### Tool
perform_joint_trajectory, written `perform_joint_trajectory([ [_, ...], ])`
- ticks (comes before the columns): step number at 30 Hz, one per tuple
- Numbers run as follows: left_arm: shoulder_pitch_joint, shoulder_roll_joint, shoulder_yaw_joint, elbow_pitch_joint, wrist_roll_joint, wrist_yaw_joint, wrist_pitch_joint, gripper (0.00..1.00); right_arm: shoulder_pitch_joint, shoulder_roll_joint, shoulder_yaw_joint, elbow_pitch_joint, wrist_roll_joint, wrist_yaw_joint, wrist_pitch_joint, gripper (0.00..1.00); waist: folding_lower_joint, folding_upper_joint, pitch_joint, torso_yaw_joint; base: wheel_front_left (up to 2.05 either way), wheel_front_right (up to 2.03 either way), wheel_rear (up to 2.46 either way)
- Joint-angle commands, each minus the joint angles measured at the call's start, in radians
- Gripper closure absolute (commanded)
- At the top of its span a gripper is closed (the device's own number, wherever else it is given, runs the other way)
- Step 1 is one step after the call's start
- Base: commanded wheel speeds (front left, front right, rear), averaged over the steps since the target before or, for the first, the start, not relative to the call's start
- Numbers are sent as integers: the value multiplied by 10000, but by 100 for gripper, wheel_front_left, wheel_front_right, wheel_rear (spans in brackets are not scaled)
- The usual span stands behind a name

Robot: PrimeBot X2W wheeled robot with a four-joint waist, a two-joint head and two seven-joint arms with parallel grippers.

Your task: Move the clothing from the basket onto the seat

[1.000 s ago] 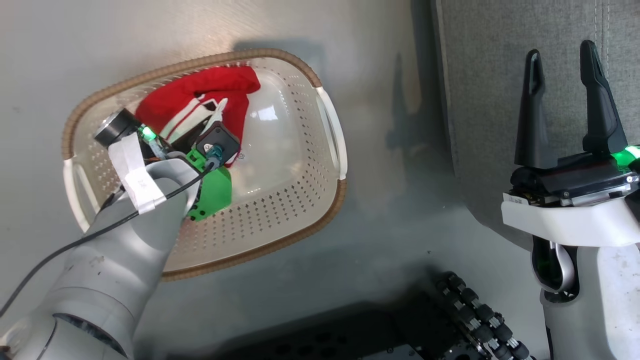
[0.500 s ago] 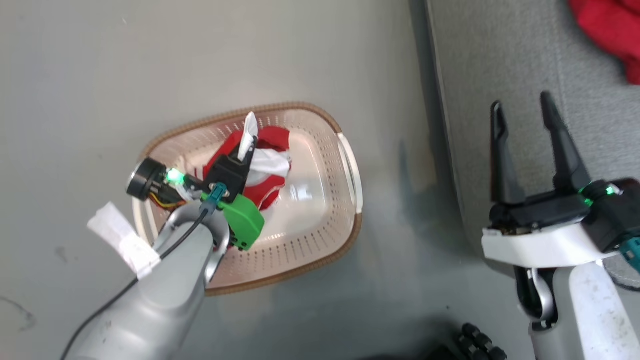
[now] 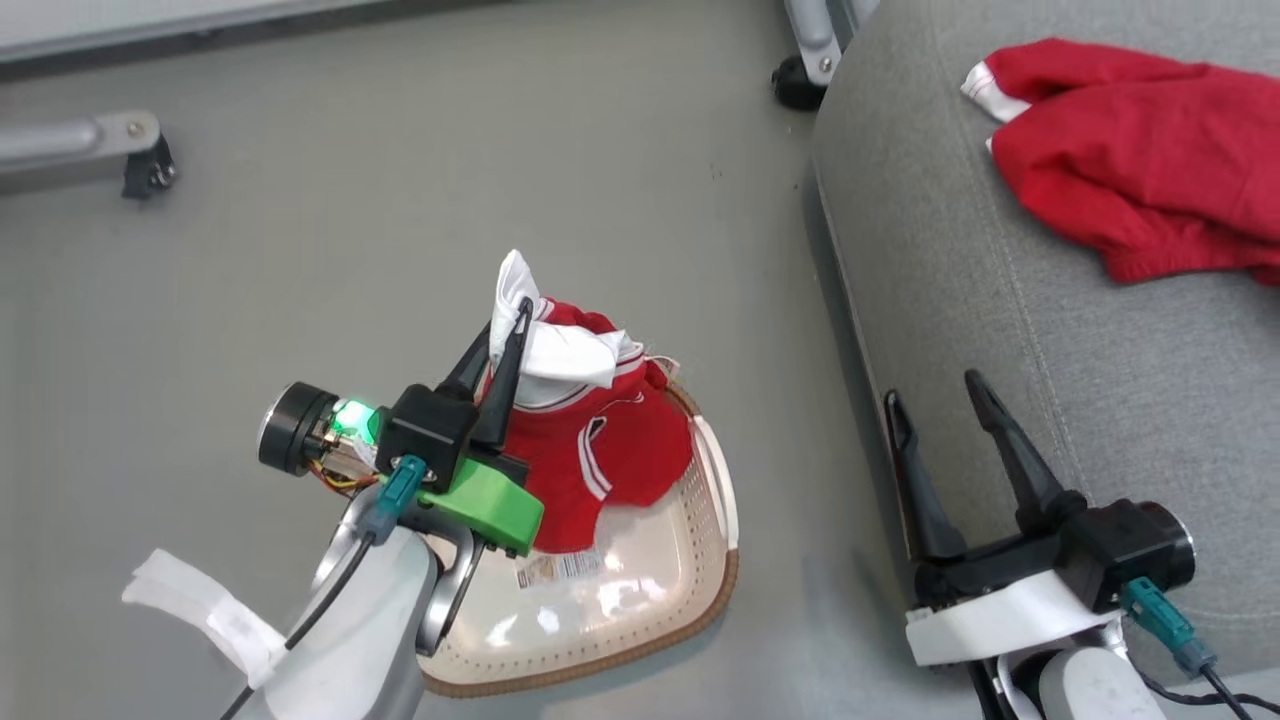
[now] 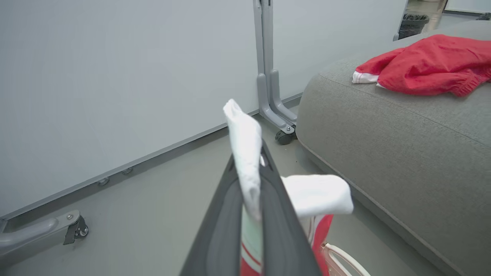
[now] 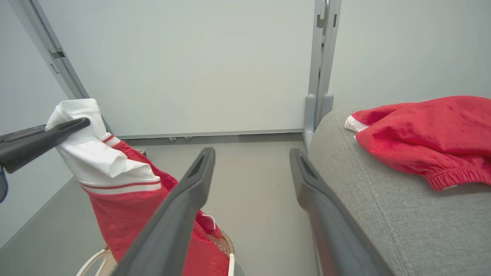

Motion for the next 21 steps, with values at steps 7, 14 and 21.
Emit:
perform_joint_trajectory([
  [7, 579, 77, 248, -1315, 523, -67, -7, 100, 604, -26, 423, 352, 1, -17, -32, 0, 1, -1, -2610, -224, 0, 0, 0],
  [14, 433, 50, 213, -2109, 803, -207, -6, 100, 755, -75, 925, 370, -33, -17, -32, 0, 1, -1, -3002, -404, 0, 0, 0],
  [21, 78, -60, 47, -2491, 1012, -382, -6, 100, 297, -131, 1435, 279, 168, -17, -32, 0, 1, -1, -3050, -429, 0, 0, 0],
])
